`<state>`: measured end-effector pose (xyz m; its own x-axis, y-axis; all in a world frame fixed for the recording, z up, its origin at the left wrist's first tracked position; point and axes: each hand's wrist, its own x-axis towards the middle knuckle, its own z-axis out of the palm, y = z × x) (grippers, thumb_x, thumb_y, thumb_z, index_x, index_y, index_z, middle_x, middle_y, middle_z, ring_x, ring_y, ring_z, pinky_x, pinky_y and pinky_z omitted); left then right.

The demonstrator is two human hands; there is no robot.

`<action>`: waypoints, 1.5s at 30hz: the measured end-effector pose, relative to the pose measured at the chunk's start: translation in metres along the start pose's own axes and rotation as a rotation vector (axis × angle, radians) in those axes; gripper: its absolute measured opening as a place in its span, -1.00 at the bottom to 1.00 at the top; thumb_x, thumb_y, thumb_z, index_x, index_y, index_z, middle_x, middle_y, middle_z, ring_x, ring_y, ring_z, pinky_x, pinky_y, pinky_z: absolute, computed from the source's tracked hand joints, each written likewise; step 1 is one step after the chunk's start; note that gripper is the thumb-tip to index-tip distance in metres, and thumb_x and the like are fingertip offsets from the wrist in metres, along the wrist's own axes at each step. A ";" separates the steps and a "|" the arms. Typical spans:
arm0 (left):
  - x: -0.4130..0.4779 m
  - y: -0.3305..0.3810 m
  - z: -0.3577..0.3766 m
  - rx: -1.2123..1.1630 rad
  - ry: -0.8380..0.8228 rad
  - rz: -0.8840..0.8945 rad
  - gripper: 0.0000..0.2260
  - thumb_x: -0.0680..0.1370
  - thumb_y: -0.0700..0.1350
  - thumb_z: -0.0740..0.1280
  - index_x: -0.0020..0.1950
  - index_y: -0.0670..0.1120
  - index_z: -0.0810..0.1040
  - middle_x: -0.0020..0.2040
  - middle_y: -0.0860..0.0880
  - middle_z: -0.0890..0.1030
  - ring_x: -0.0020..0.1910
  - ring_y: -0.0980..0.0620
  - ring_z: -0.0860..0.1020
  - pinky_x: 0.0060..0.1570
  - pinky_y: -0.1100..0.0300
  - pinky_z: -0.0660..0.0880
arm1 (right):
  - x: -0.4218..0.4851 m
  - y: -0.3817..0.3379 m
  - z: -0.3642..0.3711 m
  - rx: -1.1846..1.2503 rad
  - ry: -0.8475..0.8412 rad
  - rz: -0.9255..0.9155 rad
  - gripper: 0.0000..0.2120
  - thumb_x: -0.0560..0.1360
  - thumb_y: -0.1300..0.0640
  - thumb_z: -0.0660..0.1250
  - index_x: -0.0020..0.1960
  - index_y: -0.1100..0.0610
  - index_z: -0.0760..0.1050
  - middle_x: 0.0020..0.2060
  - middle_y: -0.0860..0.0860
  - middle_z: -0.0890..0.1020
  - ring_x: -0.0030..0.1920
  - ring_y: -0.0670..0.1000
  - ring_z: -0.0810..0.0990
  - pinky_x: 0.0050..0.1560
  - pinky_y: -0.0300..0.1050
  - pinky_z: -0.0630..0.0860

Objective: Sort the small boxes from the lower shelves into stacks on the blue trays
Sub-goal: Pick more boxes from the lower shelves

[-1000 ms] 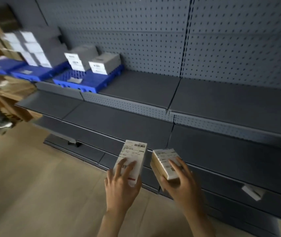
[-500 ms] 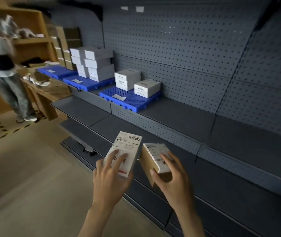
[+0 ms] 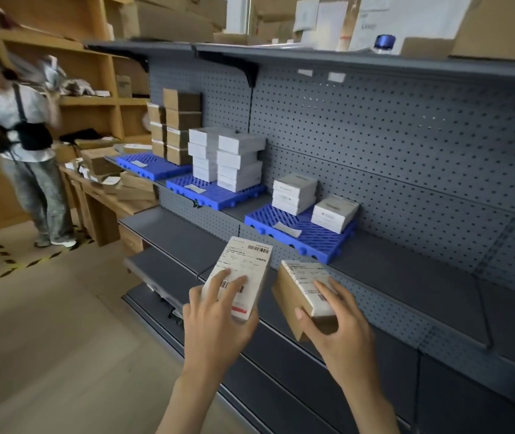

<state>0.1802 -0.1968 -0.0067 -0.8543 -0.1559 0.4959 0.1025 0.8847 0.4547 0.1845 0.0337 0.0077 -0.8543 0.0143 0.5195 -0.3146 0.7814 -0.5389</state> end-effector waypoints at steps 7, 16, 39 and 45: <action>0.080 -0.043 0.001 0.022 0.006 0.064 -0.48 0.45 0.31 0.33 0.41 0.29 0.43 0.50 0.16 0.36 0.24 -0.08 0.37 0.07 -0.06 0.50 | 0.066 -0.020 0.042 -0.015 0.062 -0.014 -0.39 0.42 -0.37 0.39 0.43 -0.26 0.42 0.47 -0.26 0.37 0.36 -0.08 0.48 0.07 -0.03 0.64; 0.249 -0.068 0.016 0.079 0.088 0.170 -0.48 0.48 0.32 0.28 0.42 0.27 0.42 0.50 0.15 0.36 0.22 -0.09 0.38 0.09 -0.08 0.51 | 0.195 -0.012 0.119 0.012 0.162 -0.037 -0.36 0.42 -0.45 0.30 0.43 -0.23 0.44 0.48 -0.27 0.36 0.37 -0.06 0.47 0.01 0.05 0.68; 0.601 -0.075 0.082 -0.067 0.104 0.401 -0.47 0.42 0.28 0.25 0.36 0.15 0.52 0.33 0.05 0.50 0.19 -0.25 0.42 0.04 -0.15 0.54 | 0.360 -0.022 0.235 -0.086 0.338 0.107 -0.42 0.39 -0.47 0.32 0.38 -0.44 0.37 0.45 -0.42 0.32 0.34 -0.17 0.45 0.20 0.06 0.62; 0.630 -0.091 0.116 -0.044 -0.031 0.434 -0.47 0.43 0.29 0.20 0.35 0.14 0.51 0.34 0.07 0.47 0.23 -0.24 0.39 0.09 -0.12 0.48 | 0.372 -0.040 0.256 -0.172 0.378 0.189 -0.40 0.36 -0.42 0.33 0.39 -0.39 0.41 0.46 -0.39 0.34 0.37 -0.15 0.47 0.25 0.02 0.58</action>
<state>-0.4264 -0.3247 0.1786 -0.7419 0.2402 0.6260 0.4767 0.8455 0.2405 -0.2264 -0.1525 0.0527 -0.6691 0.3685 0.6454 -0.0670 0.8350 -0.5462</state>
